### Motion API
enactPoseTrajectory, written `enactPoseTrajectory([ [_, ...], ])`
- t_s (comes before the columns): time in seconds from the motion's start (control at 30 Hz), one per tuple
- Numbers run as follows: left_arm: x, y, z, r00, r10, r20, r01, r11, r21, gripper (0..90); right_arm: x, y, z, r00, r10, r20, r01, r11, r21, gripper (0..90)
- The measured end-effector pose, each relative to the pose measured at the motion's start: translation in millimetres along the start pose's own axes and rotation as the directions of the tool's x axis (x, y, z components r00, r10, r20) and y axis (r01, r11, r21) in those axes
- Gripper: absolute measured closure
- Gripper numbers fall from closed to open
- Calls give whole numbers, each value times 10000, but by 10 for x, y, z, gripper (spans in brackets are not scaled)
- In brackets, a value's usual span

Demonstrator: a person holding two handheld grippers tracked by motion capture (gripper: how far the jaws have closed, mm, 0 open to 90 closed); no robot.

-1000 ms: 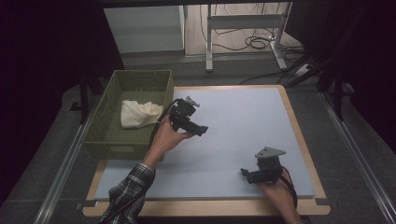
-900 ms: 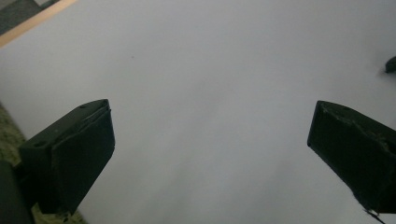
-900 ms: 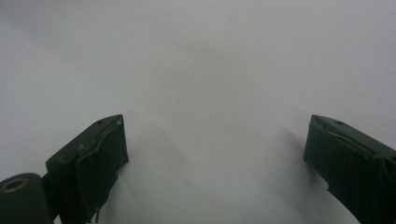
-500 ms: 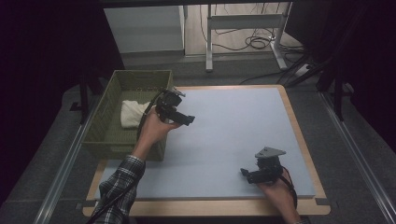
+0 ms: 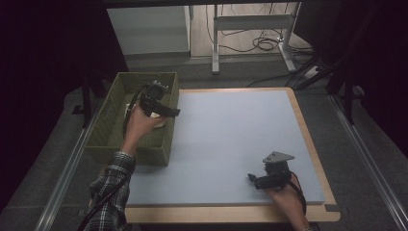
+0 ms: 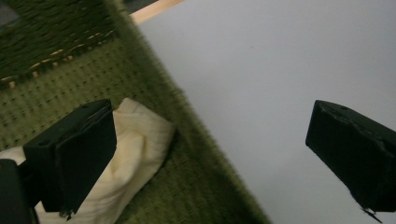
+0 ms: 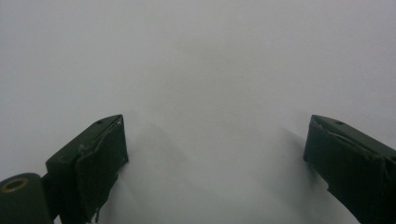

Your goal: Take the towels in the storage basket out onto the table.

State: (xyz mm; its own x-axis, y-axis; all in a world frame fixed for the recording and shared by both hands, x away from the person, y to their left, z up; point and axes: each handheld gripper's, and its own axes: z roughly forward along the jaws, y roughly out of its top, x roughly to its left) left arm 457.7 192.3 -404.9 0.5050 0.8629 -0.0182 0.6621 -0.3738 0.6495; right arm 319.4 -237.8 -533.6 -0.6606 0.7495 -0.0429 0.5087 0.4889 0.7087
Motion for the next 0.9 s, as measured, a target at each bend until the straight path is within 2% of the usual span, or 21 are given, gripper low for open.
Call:
enactPoseTrajectory([
  [0.03, 0, 0, 0, 10000, 0, 0, 0, 10000, 0, 22, 0, 0, 0, 10000, -1, -2, 1, 10000, 0, 61],
  [0.07, 82, -21, -10, 9998, -179, -59, 178, 9998, -40, 22, 0, 0, 0, 10000, 2, -1, -2, 10000, 0, 61],
  [0.1, 82, -21, -10, 9998, -179, -59, 178, 9998, -40, 23, 0, 0, 0, 10000, 2, -1, -2, 10000, 0, 61],
  [0.3, 341, -94, -21, 9975, -646, -280, 645, 9979, -42, 23, 0, 0, 0, 10000, -1, -2, 1, 10000, -4, 61],
  [0.5, 593, -236, 69, 9921, -1124, -561, 1141, 9931, 281, 27, 0, 0, 0, 10000, 0, -4, 0, 10000, -3, 61],
  [0.53, 674, -281, 116, 9886, -1369, -627, 1401, 9889, 493, 27, 0, 0, 0, 10000, -2, -4, 2, 10000, -4, 61],
  [0.6, 740, -321, 177, 9851, -1584, -665, 1633, 9837, 756, 31, 0, 0, 0, 10000, 2, -3, -2, 10000, -5, 61],
  [0.63, 740, -321, 177, 9851, -1584, -665, 1633, 9837, 756, 32, 0, 0, 0, 10000, 2, -3, -2, 10000, -5, 61],
  [0.77, 838, -395, 328, 9796, -1874, -732, 1957, 9718, 1314, 30, -1, 0, 0, 10000, -1, -2, 1, 10000, -7, 61],
  [0.9, 912, -439, 468, 9759, -1961, -954, 2114, 9582, 1929, 22, -1, -1, 0, 10000, -2, -7, 2, 10000, -9, 61],
])
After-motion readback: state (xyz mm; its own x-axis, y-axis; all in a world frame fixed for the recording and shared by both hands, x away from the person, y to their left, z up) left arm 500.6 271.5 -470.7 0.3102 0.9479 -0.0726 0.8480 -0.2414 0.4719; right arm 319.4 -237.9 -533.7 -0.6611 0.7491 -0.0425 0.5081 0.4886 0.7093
